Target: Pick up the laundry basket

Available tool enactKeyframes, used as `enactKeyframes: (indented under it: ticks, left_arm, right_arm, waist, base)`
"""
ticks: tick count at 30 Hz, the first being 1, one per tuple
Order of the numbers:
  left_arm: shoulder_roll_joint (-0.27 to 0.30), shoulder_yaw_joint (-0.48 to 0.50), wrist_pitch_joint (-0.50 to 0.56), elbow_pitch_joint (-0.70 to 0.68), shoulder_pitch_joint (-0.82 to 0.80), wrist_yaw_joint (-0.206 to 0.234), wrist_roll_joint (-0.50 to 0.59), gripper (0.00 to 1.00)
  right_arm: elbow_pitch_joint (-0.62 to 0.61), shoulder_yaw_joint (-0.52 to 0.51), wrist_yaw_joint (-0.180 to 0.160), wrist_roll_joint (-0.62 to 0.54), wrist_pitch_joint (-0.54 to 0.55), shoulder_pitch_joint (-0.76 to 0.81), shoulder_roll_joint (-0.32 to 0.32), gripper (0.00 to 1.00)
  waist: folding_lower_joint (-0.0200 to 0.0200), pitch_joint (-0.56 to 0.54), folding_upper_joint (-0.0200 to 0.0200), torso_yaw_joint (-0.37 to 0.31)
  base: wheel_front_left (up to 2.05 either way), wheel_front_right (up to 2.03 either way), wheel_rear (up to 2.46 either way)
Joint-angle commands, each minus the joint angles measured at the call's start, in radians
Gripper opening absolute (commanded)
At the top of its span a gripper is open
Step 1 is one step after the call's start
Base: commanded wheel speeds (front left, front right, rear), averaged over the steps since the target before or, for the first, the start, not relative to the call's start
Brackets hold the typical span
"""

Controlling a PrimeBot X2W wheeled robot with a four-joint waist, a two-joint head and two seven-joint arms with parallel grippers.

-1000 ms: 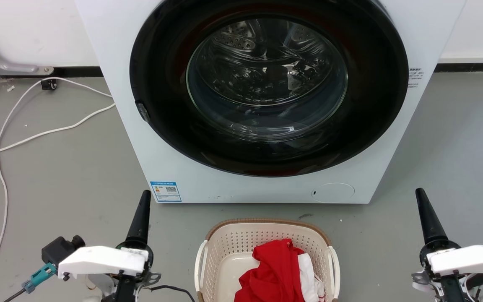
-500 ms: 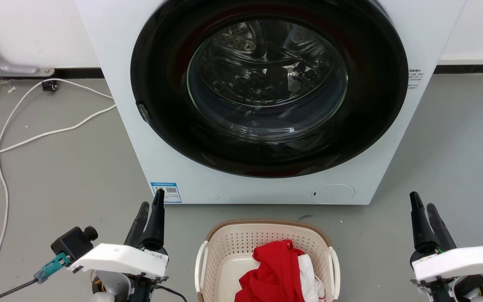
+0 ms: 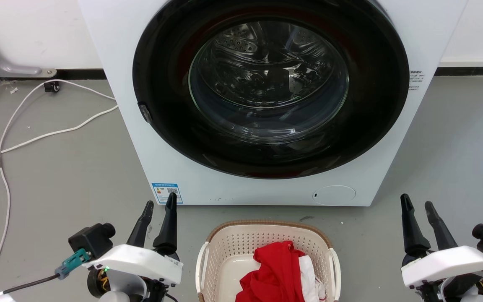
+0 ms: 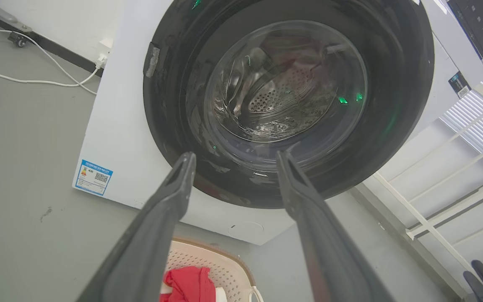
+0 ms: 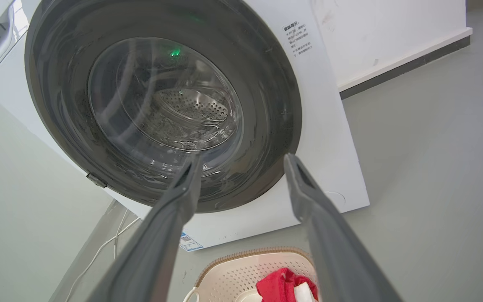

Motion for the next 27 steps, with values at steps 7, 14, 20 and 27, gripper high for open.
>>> enactKeyframes:
  ticks: [7,14,20,27]
  left_arm:
    - [0.013,-0.031,-0.027,0.0,-0.033,0.014,0.117,1.0]
    - [0.019,-0.056,-0.045,0.006,-0.037,0.027,0.2,1.0]
    - [0.025,-0.076,-0.061,0.013,-0.04,0.038,0.265,1.0]
    - [0.03,-0.094,-0.078,0.02,-0.04,0.051,0.331,1.0]
  right_arm:
    - [-0.023,0.002,0.0,-0.115,-0.004,0.001,-0.001,1.0]
    - [-0.036,0.003,0.0,-0.204,-0.003,0.011,-0.001,1.0]
    - [-0.042,0.009,0.0,-0.271,0.001,0.016,-0.001,1.0]
    - [-0.046,0.012,0.0,-0.34,0.005,0.023,-0.001,1.0]
  waist:
    - [0.0,-0.001,0.0,0.0]
    - [0.0,-0.003,0.0,0.0]
    - [0.0,-0.005,0.0,0.002]
    - [0.0,-0.007,0.0,0.004]
  base:
    - [0.0,0.0,0.0]
    - [0.0,0.0,0.0]
    - [0.0,0.0,0.0]
    - [0.0,0.0,0.0]
